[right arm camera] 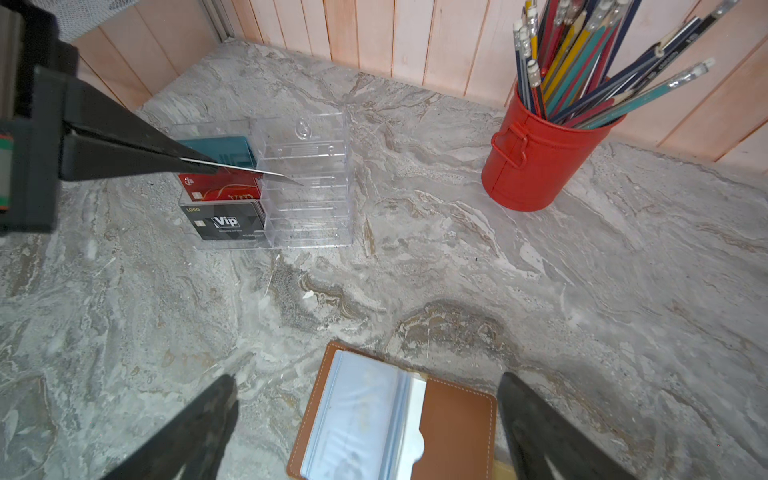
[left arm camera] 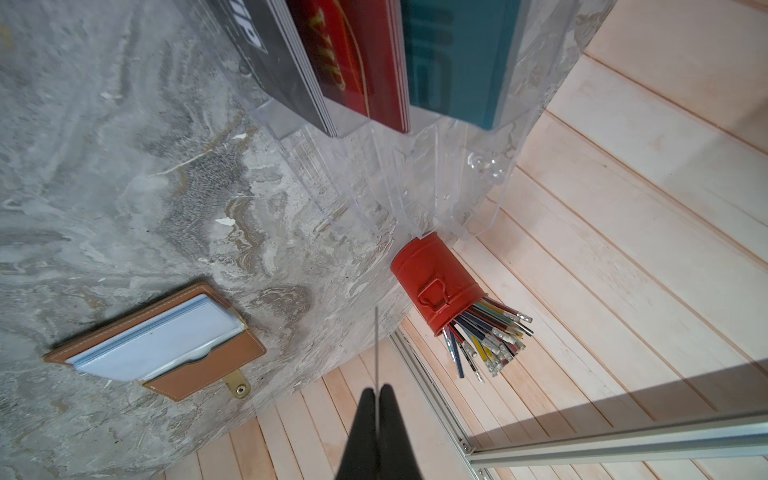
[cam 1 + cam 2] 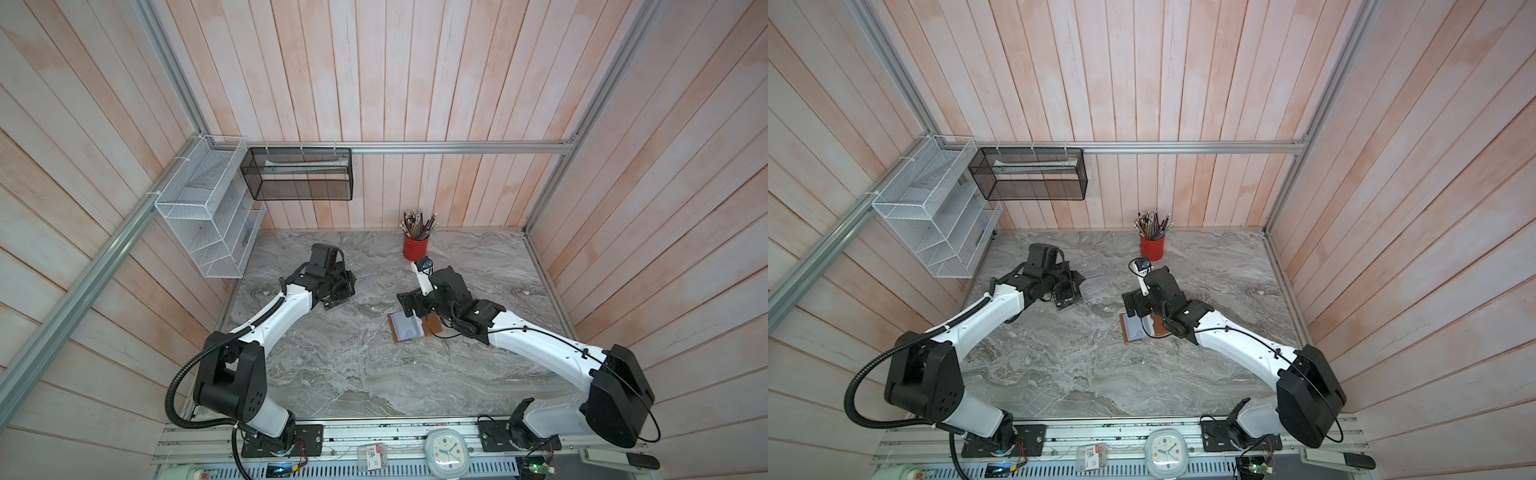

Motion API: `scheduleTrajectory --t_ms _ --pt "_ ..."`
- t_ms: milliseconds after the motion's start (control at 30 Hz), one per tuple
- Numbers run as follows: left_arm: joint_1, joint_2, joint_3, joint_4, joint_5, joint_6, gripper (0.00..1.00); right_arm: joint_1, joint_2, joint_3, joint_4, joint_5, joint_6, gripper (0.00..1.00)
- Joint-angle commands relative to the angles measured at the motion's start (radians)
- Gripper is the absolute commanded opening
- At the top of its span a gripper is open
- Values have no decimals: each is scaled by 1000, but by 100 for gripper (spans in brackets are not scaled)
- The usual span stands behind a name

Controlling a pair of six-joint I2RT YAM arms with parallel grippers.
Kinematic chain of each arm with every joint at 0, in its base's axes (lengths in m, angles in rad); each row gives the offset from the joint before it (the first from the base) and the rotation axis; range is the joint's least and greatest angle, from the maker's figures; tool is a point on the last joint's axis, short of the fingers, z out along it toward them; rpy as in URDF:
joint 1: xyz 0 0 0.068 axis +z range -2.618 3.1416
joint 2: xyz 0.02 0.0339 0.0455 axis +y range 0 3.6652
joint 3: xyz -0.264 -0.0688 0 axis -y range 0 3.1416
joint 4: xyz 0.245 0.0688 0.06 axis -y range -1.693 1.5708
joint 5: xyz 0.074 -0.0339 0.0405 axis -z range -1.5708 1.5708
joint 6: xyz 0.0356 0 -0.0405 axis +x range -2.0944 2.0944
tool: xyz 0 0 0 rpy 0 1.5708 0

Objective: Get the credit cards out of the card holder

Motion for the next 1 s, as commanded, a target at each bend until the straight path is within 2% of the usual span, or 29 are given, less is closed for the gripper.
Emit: scheduleTrajectory --t_ms 0,133,433,600,967 --pt "-46 27 22 12 -42 -259 0 -14 31 27 20 -46 6 98" --pt "-71 59 -28 117 -41 -350 0 -27 50 25 38 -70 10 98" --pt "-88 69 -56 254 -143 -490 0 -58 20 -33 79 -107 20 98" --pt "-64 119 73 158 -105 -489 0 -72 18 -22 62 -123 9 98" --pt "-2 165 244 -60 -49 -619 0 -113 64 50 34 -218 14 98"
